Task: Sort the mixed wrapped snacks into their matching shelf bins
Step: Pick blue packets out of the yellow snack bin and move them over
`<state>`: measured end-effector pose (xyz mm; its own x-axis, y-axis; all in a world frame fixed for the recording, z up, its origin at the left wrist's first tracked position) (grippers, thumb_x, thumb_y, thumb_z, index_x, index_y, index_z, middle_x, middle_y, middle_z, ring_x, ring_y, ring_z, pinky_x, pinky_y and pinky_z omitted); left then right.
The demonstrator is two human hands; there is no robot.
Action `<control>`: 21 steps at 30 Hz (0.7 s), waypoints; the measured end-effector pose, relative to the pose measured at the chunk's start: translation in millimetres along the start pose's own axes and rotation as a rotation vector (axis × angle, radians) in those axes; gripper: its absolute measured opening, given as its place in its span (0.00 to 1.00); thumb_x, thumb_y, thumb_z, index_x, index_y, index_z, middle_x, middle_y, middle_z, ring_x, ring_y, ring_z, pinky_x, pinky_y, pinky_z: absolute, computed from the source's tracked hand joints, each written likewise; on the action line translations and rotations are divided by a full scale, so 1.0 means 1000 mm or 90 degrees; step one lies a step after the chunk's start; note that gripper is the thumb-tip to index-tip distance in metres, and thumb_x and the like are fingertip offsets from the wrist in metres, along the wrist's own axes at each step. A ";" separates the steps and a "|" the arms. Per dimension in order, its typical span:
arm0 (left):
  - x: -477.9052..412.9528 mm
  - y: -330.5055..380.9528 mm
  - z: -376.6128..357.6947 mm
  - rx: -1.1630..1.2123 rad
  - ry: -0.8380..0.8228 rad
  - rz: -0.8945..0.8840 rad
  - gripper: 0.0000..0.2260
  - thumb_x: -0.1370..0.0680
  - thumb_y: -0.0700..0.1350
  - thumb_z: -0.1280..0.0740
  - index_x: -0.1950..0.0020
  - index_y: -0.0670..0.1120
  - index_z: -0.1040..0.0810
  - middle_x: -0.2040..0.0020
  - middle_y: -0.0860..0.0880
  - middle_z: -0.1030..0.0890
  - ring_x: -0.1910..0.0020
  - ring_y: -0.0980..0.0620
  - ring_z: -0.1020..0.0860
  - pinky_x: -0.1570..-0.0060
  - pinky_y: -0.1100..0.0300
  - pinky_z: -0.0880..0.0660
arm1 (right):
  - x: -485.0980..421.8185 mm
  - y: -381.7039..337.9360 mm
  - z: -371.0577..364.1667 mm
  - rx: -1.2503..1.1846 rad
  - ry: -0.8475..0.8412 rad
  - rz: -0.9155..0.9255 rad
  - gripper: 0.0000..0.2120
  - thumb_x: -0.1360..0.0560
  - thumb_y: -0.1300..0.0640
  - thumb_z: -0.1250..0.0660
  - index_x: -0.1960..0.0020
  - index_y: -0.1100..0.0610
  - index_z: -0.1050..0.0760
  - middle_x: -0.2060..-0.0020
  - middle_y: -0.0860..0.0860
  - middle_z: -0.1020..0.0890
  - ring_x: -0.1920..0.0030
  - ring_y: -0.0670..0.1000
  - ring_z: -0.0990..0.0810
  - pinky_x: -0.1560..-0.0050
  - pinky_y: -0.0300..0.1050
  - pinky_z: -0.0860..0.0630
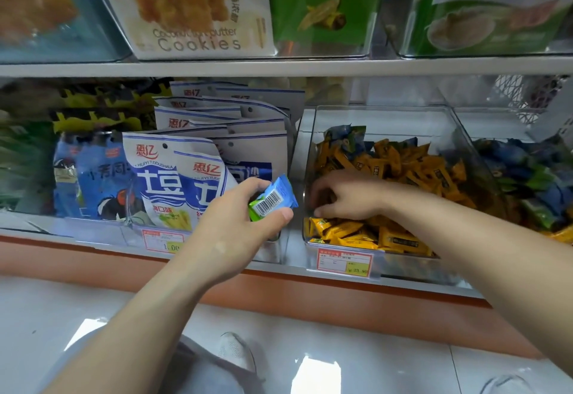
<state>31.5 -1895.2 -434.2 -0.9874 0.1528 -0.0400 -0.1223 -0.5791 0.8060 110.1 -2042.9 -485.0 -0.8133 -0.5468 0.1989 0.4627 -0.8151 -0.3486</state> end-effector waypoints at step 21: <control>0.017 0.040 -0.014 0.294 0.041 0.016 0.09 0.22 0.45 0.31 0.42 0.52 0.23 0.52 0.52 0.16 0.55 0.50 0.15 0.60 0.49 0.17 | 0.107 0.018 0.087 -0.315 0.370 -0.060 0.06 0.20 0.49 0.39 0.53 0.47 0.25 0.58 0.45 0.19 0.56 0.47 0.21 0.55 0.45 0.26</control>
<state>8.0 -1926.8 -410.7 -0.9955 0.0851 -0.0410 -0.0545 -0.1627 0.9852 62.1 -2133.4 -389.9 -0.9594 -0.1797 -0.2175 0.2821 -0.5982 -0.7500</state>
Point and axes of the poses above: each hand's wrist, its own x-axis away from the middle knuckle, its own z-axis out of the back of the hand, y = z × x, the point moved 10 cm from there along -x, towards the middle knuckle
